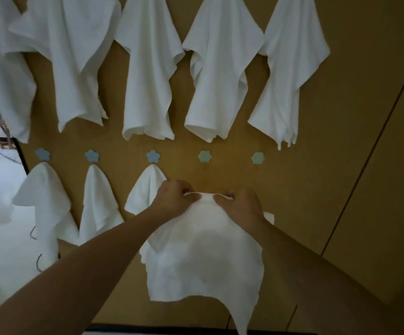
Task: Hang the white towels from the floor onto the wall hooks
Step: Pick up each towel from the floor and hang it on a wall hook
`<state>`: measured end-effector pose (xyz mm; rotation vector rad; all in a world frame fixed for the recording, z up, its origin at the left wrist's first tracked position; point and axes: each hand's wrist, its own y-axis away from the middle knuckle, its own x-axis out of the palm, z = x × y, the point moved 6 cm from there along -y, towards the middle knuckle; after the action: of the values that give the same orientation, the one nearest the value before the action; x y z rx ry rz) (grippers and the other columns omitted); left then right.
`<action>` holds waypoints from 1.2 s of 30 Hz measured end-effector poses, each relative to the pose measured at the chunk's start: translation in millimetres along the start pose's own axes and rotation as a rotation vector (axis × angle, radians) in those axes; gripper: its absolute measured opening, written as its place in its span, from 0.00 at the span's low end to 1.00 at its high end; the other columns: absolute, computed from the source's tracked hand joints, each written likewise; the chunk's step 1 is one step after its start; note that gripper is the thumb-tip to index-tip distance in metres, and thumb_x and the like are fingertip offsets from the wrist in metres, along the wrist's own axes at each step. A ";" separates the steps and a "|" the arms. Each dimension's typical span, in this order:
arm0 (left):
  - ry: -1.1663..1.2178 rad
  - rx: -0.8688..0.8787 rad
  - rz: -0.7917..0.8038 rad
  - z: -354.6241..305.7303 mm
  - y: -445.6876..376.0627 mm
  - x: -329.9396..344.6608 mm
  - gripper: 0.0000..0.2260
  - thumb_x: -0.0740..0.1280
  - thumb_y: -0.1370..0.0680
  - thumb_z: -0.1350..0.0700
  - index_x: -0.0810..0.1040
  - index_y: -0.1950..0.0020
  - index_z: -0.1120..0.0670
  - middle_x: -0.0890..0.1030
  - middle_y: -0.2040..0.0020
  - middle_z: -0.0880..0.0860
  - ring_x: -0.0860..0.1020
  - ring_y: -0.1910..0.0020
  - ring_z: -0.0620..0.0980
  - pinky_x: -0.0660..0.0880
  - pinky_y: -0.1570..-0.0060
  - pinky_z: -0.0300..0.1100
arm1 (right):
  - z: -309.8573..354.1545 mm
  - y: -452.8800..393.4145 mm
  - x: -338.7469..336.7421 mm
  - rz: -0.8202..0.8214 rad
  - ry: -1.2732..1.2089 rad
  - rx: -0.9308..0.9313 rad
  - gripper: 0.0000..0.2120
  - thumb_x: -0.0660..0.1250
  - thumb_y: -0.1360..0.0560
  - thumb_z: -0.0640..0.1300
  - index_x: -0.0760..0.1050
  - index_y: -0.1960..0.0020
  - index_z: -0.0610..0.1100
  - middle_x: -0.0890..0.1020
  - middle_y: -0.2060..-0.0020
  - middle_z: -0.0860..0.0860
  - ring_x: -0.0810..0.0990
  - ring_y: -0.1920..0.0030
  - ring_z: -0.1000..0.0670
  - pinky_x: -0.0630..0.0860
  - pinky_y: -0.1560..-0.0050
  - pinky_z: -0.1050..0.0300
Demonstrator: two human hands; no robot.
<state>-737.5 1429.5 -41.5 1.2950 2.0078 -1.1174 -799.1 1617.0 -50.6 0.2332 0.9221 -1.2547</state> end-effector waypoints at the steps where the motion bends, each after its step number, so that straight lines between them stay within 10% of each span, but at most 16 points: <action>1: -0.002 -0.006 -0.003 8.9 -16.8 1.6 0.10 0.70 0.23 0.48 0.85 0.54 0.54 0.83 0.59 0.48 0.77 0.60 0.44 0.66 0.62 0.30 | -2.9 -17.5 5.2 -0.013 0.027 0.005 0.17 0.69 0.25 0.56 0.81 0.63 0.42 0.80 0.71 0.50 0.78 0.67 0.52 0.72 0.67 0.56; 13: -0.002 -0.057 -0.217 70.1 -166.1 27.5 0.06 0.71 0.24 0.51 0.83 0.53 0.53 0.83 0.56 0.51 0.79 0.56 0.50 0.73 0.53 0.42 | -30.3 -178.8 51.1 -0.229 0.041 -0.044 0.19 0.71 0.25 0.54 0.73 0.71 0.49 0.78 0.74 0.52 0.69 0.73 0.59 0.61 0.72 0.63; 22: 0.305 -0.182 -0.324 84.2 -133.0 106.4 0.04 0.65 0.19 0.52 0.76 0.53 0.48 0.78 0.66 0.43 0.77 0.65 0.37 0.68 0.66 0.26 | -64.2 -159.2 124.1 -0.335 -0.400 0.132 0.27 0.70 0.23 0.50 0.65 0.78 0.50 0.65 0.83 0.56 0.68 0.79 0.54 0.61 0.76 0.65; 29: -0.049 -0.121 -0.399 67.2 -114.2 120.7 0.08 0.64 0.20 0.56 0.80 0.45 0.56 0.79 0.48 0.53 0.75 0.51 0.49 0.68 0.54 0.37 | -71.1 -134.8 135.3 -0.442 -0.359 -0.011 0.10 0.63 0.19 0.47 0.79 0.48 0.41 0.79 0.60 0.53 0.79 0.62 0.51 0.71 0.63 0.65; 36: -0.401 -0.045 -0.318 63.3 -88.0 137.3 0.16 0.59 0.23 0.53 0.83 0.49 0.61 0.78 0.51 0.59 0.75 0.53 0.58 0.73 0.55 0.45 | -79.0 -108.2 144.2 -0.447 -0.073 -0.291 0.16 0.59 0.19 0.45 0.81 0.42 0.40 0.80 0.54 0.43 0.77 0.57 0.45 0.75 0.55 0.50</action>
<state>-876.7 1425.8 -147.3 0.6708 1.9518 -1.3424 -929.0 1526.6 -167.5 -0.2625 1.1166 -1.5023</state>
